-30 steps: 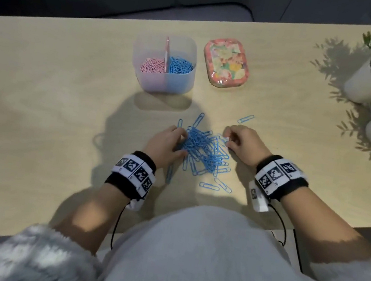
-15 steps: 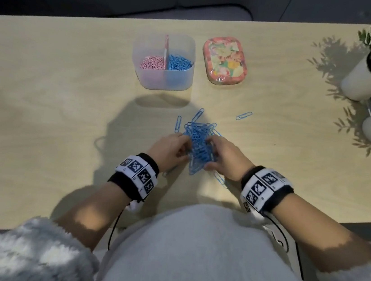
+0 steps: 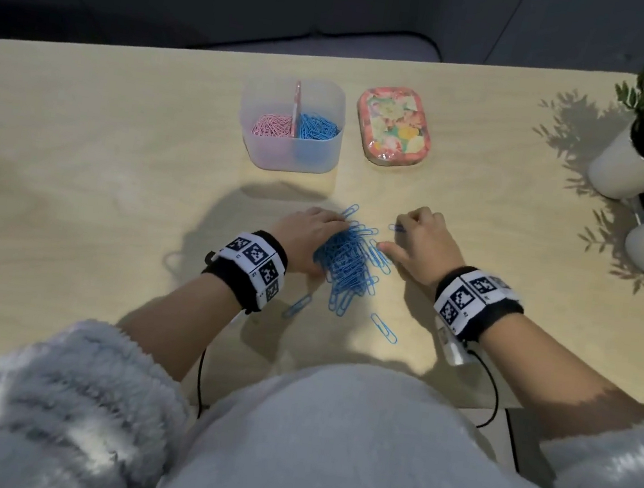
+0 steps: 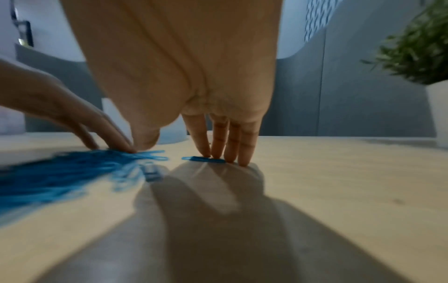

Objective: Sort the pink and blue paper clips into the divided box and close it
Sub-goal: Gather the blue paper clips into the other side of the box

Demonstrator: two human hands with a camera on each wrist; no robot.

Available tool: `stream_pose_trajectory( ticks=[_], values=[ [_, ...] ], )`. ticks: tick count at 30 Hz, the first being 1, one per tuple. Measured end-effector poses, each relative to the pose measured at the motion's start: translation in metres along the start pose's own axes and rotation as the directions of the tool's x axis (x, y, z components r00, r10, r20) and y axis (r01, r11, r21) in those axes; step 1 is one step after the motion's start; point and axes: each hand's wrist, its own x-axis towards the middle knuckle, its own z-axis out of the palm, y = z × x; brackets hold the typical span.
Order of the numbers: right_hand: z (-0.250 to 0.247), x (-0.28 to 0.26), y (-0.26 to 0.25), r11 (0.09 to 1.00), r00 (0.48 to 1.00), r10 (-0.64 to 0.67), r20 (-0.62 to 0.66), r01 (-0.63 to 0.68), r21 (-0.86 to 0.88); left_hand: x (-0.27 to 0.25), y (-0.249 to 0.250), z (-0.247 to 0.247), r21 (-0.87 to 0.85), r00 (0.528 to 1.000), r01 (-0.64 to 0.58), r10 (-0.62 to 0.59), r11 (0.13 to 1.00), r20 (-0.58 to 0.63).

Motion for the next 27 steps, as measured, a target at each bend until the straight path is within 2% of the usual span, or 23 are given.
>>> stream_pose_trajectory(
  ticks=[3, 6, 11, 15, 17, 21, 24, 27],
  values=[
    [0.009, -0.01, -0.024, 0.996, 0.996, -0.066, 0.065, 0.062, 0.061, -0.001, -0.002, 0.001, -0.047, 0.998, 0.015, -0.017, 0.999, -0.057],
    [0.015, -0.017, -0.042, 0.993, 0.984, -0.11, 0.138, 0.104, 0.049, -0.001, -0.002, 0.003, -0.094, 0.995, 0.031, -0.04, 0.995, -0.094],
    [0.019, -0.007, -0.058, 0.979, 0.997, -0.034, 0.069, 0.02, 0.202, -0.001, -0.002, 0.006, -0.148, 0.99, 0.069, -0.086, 0.987, -0.112],
    [0.015, 0.005, -0.054, 0.974, 0.995, -0.064, 0.072, 0.047, 0.221, -0.004, -0.008, 0.002, -0.159, 0.976, 0.126, -0.151, 0.979, -0.158],
    [0.008, 0.011, -0.049, 0.967, 0.994, -0.075, 0.075, 0.055, 0.25, -0.006, -0.013, -0.001, -0.167, 0.966, 0.168, -0.196, 0.972, -0.169],
    [-0.017, 0.028, -0.038, 0.917, 0.998, -0.027, 0.055, 0.002, 0.4, -0.013, -0.021, -0.004, -0.315, 0.944, 0.209, -0.275, 0.926, -0.183],
    [-0.049, 0.049, -0.042, 0.852, 0.998, -0.001, 0.065, -0.033, 0.522, -0.019, -0.024, -0.003, -0.402, 0.928, 0.207, -0.309, 0.892, -0.209],
    [-0.079, 0.081, -0.059, 0.839, 1.0, -0.023, 0.02, 0.008, 0.544, -0.023, -0.025, -0.001, -0.472, 0.915, 0.176, -0.32, 0.864, -0.246]
  ],
)
